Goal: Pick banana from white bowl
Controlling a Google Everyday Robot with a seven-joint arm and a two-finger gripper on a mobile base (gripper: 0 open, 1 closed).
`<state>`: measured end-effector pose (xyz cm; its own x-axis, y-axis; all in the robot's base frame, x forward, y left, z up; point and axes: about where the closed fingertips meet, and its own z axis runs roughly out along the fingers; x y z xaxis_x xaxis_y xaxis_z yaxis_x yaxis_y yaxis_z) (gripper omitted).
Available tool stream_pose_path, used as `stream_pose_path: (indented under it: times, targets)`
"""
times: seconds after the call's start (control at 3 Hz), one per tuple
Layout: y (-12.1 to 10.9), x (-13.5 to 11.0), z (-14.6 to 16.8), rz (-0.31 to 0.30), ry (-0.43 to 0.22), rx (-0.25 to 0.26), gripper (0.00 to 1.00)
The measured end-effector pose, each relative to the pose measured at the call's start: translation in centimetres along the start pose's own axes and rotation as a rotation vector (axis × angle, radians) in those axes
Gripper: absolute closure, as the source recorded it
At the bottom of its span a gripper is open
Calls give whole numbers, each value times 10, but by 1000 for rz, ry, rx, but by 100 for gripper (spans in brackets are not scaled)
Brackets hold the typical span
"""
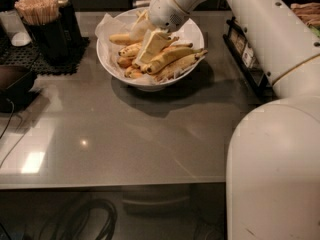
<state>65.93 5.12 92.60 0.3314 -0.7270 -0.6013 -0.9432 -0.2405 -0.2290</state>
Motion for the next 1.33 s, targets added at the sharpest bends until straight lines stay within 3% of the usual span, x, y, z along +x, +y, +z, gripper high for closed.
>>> stream_pose_path:
  times: [1.33]
  targets:
    - [-18,6,23,-8,13,-33,39]
